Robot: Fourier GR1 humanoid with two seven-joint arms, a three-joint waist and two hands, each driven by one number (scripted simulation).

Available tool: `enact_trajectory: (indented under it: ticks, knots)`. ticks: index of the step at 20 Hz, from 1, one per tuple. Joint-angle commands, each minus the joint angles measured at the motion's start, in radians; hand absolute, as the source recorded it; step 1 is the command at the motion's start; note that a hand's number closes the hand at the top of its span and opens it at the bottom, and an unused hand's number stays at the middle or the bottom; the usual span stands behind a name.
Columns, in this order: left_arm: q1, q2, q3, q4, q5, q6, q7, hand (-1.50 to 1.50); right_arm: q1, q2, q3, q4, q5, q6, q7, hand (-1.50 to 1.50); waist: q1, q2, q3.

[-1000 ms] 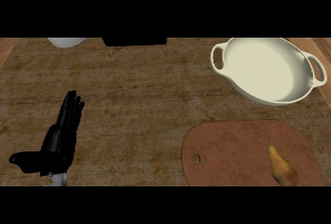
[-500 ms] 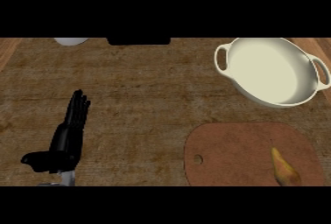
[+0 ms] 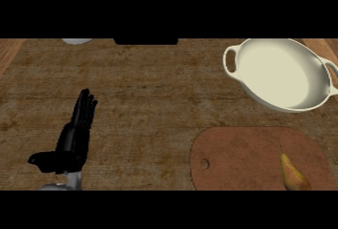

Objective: Pick the pear from the cutting board and place it in the pot

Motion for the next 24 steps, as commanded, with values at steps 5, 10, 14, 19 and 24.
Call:
enact_trajectory:
  ticks: [5, 10, 14, 19, 24]
  knots:
    - [-0.047, -0.027, 0.031, 0.079, 0.001, -0.021, -0.03, 0.0, -0.155, 0.093, 0.185, 0.01, 0.113, 0.071, 0.24, -1.5, 0.003, 0.001, 0.002]
    - [0.019, 0.024, 0.072, 0.009, 0.027, -0.061, -0.038, 0.0, -0.17, 0.128, 0.275, 0.057, 0.246, 0.086, 0.305, -1.5, 0.004, -0.001, 0.002]
    - [0.009, -0.006, 0.049, 0.052, -0.013, -0.069, -0.071, 0.0, -0.175, 0.19, 0.279, 0.091, 0.304, 0.13, 0.274, -1.5, -0.003, -0.002, 0.002]
    - [-0.002, -0.069, 0.022, 0.046, -0.059, -0.012, -0.027, 0.0, -0.154, 0.245, 0.274, 0.107, 0.378, 0.164, 0.225, -1.5, -0.005, -0.002, 0.002]
    - [-0.028, -0.051, 0.082, 0.119, -0.034, -0.064, -0.081, 0.0, -0.223, 0.307, 0.298, 0.235, 0.494, 0.13, 0.16, -1.5, -0.003, -0.002, 0.002]
